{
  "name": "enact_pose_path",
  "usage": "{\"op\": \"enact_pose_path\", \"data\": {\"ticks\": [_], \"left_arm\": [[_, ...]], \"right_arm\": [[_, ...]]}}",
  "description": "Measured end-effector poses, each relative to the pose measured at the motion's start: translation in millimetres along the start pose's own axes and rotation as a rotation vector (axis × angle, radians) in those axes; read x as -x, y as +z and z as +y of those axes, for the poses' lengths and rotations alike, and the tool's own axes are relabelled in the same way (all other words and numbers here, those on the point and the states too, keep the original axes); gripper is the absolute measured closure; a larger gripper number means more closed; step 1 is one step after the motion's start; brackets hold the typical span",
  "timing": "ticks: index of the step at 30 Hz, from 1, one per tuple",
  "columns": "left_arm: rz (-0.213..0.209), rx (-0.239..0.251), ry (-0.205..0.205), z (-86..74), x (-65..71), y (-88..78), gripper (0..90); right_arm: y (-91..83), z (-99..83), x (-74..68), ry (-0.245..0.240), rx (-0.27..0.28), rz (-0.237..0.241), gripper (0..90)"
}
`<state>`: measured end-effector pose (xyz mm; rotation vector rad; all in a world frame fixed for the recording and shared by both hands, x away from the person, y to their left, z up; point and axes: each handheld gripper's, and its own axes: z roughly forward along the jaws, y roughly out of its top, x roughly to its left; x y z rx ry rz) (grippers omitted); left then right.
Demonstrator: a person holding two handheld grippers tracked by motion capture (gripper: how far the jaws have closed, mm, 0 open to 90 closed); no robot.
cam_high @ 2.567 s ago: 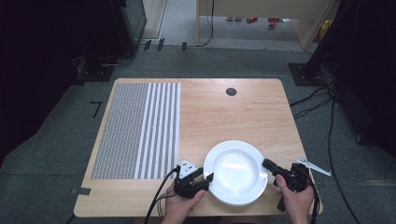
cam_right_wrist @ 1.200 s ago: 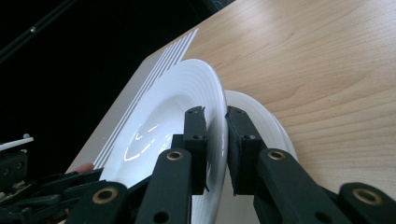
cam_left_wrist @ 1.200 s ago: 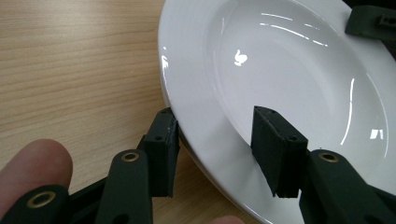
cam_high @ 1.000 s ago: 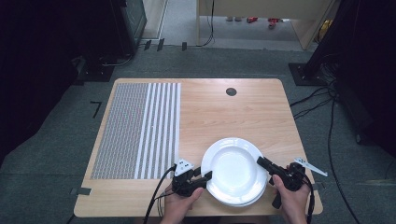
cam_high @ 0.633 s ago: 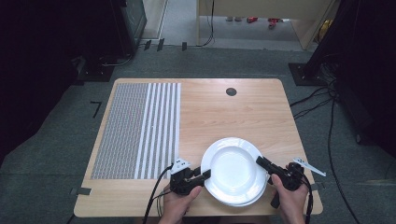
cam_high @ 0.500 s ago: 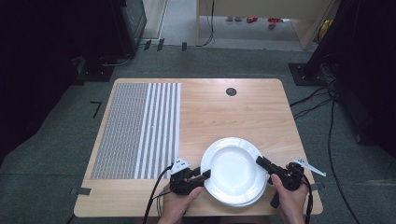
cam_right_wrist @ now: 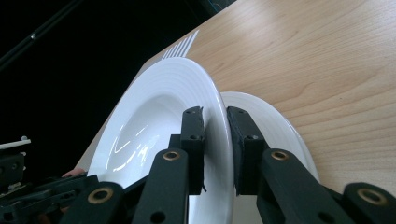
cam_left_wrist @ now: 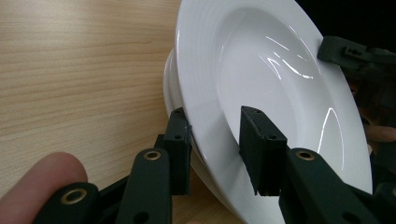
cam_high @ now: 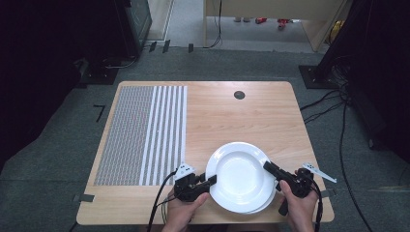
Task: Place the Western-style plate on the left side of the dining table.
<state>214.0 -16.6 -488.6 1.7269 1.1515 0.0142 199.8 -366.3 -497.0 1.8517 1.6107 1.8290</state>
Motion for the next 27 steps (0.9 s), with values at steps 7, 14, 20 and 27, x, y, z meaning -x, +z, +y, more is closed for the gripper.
{"op": "enact_pose_path", "data": {"ticks": [7, 14, 20, 27], "left_arm": [[-0.040, 0.015, -0.029, 4.5, -5.2, -4.5, 69.0], [-0.024, 0.034, -0.028, 8.5, -7.6, -10.7, 70.0], [-0.011, 0.056, -0.040, 14.5, -14.4, -20.2, 70.9], [0.028, 0.092, -0.048, 24.3, -24.7, -36.1, 71.7]], "right_arm": [[-0.5, 1.1, -3.2, 0.009, 0.007, 0.012, 78.8], [2.3, 2.8, -11.6, -0.015, 0.010, 0.016, 78.3], [11.0, 3.2, -20.5, -0.023, 0.005, 0.025, 78.1], [27.1, 5.0, -37.3, -0.036, -0.005, 0.042, 77.8]]}}
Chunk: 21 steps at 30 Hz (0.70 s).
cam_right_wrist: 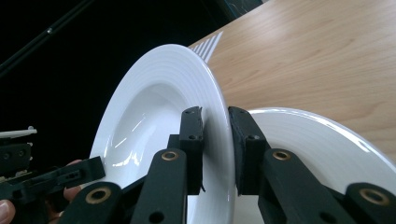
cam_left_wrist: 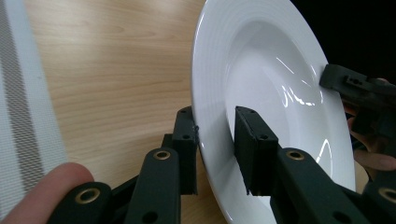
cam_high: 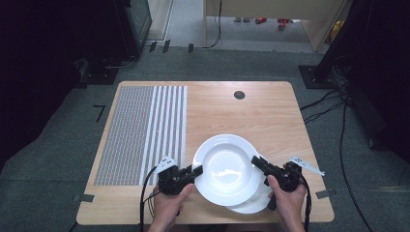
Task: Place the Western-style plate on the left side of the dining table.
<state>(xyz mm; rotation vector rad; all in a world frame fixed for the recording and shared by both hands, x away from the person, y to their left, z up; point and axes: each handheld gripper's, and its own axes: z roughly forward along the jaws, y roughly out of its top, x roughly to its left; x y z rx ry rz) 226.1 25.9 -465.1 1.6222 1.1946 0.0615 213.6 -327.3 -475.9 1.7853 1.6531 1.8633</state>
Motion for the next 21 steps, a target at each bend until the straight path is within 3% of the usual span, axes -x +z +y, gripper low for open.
{"op": "enact_pose_path", "data": {"ticks": [4, 21], "left_arm": [[0.002, 0.020, -0.013, 8.3, -8.6, -11.2, 72.6], [0.084, 0.103, -0.023, 41.7, -52.2, -62.7, 74.6]], "right_arm": [[11.8, 2.1, -10.8, -0.011, -0.007, 0.003, 77.3], [74.8, 2.6, -61.2, -0.060, -0.066, 0.056, 76.1]]}}
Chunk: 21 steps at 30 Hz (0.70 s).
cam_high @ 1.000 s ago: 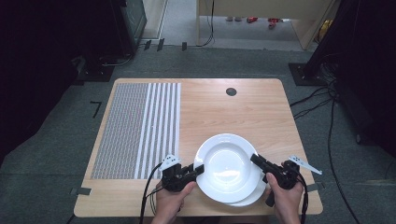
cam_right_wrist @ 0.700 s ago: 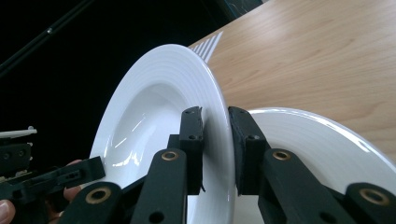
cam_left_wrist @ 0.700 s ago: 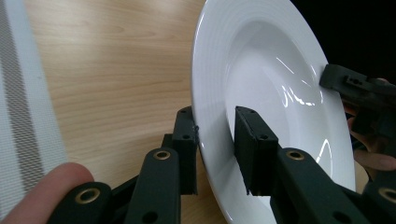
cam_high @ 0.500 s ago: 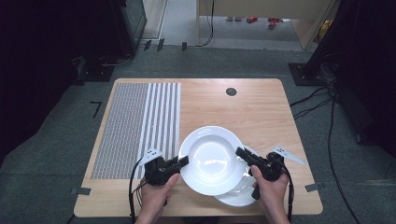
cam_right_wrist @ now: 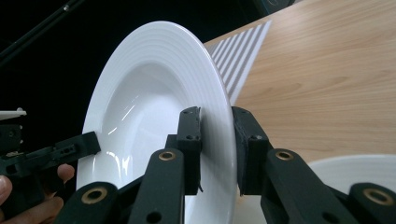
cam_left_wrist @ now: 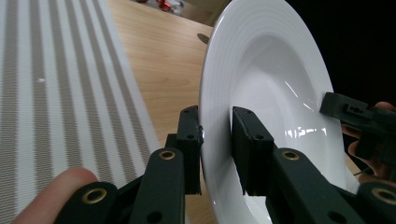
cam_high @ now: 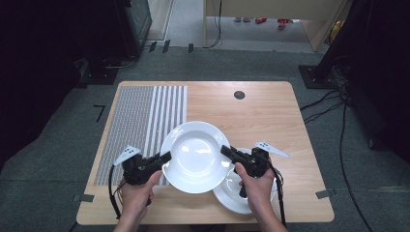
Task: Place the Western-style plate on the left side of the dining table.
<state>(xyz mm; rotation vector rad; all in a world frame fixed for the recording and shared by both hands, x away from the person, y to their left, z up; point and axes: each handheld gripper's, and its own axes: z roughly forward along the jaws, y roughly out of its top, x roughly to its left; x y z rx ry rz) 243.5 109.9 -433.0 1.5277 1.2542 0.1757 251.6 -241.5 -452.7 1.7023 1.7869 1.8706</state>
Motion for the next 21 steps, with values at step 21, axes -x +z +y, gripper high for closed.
{"op": "enact_pose_path", "data": {"ticks": [21], "left_arm": [[0.088, 0.057, -0.071, 27.2, -62.4, -41.1, 74.1]], "right_arm": [[79.4, -1.5, -48.7, -0.020, -0.068, 0.035, 76.4]]}}
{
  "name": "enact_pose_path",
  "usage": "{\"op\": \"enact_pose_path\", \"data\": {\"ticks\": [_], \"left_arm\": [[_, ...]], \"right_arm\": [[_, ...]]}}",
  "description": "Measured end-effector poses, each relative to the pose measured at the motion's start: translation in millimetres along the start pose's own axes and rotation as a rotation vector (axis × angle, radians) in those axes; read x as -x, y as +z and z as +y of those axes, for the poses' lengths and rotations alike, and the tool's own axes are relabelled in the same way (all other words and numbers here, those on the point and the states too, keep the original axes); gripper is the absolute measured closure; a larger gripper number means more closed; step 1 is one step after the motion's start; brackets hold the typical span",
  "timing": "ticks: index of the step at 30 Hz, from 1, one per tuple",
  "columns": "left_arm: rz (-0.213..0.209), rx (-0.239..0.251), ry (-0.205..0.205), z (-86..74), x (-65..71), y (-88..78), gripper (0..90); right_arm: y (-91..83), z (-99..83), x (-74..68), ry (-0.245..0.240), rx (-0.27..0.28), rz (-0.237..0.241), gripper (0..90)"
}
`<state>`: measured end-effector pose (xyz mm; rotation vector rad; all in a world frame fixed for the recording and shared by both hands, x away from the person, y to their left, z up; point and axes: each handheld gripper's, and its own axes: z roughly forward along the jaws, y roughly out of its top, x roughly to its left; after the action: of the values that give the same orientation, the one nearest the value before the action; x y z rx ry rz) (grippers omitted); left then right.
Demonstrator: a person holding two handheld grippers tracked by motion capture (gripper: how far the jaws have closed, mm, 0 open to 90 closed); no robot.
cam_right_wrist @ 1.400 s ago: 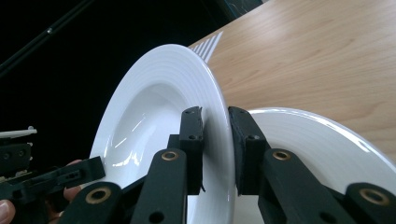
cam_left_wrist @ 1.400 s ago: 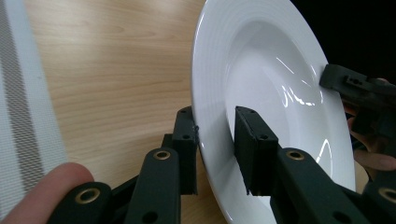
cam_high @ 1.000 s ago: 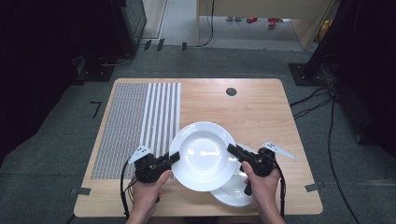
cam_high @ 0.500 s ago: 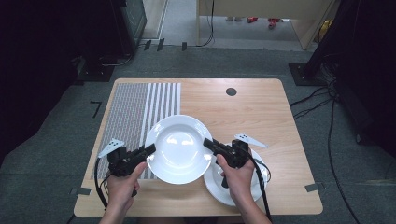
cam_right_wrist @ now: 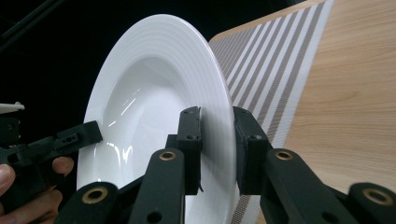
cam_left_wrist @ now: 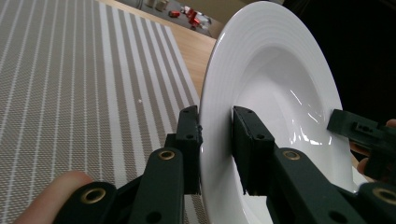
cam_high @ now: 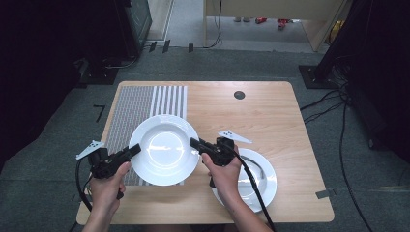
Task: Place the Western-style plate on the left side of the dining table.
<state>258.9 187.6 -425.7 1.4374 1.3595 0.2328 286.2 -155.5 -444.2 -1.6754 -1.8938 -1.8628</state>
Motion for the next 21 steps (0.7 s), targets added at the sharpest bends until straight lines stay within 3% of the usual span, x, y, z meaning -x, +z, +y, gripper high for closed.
{"op": "enact_pose_path", "data": {"ticks": [21], "left_arm": [[0.041, 0.006, -0.066, 15.4, -42.1, 6.9, 74.4]], "right_arm": [[57.0, 7.1, -4.6, 0.002, -0.043, -0.033, 74.9]]}}
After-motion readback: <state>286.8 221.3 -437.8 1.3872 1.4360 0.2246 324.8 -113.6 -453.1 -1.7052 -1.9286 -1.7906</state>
